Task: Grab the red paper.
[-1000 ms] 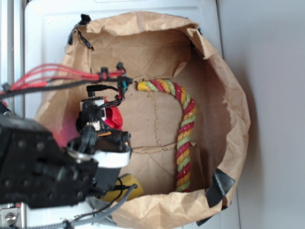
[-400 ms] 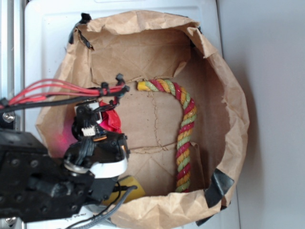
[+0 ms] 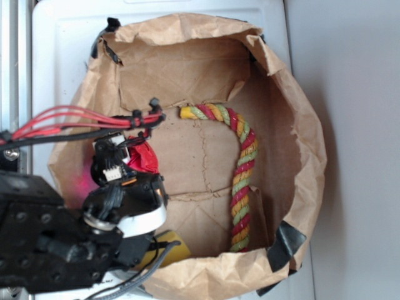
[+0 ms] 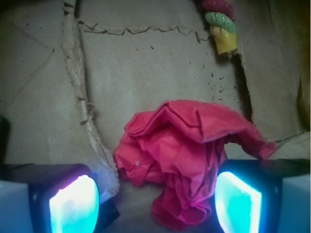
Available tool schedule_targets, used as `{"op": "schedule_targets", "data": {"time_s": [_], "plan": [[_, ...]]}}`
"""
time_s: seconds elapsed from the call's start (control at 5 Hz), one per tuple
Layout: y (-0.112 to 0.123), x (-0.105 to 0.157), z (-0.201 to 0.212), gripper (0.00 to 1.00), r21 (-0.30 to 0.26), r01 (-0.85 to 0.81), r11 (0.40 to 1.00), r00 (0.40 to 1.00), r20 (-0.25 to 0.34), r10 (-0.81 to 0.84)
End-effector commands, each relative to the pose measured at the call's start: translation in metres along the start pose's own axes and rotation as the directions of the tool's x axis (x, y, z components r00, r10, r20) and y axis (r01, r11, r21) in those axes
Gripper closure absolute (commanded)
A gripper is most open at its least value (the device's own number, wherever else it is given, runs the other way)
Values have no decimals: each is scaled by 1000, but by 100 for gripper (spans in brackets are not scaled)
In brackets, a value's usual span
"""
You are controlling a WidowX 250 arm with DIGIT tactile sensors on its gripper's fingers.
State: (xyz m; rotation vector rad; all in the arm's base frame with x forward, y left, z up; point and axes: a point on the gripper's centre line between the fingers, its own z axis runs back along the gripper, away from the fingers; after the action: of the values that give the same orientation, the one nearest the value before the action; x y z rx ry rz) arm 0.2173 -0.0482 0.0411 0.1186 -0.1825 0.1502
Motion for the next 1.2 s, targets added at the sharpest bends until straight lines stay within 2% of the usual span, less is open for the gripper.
{"op": "schedule_targets", "data": {"time_s": [0.0, 0.8, 1.0], "plan": [[57, 43, 13, 0, -98, -6, 995, 1000, 26, 9], [57, 43, 13, 0, -98, -6, 995, 1000, 26, 9], [73, 61, 5, 0, -54, -62, 997, 997, 46, 65]]}}
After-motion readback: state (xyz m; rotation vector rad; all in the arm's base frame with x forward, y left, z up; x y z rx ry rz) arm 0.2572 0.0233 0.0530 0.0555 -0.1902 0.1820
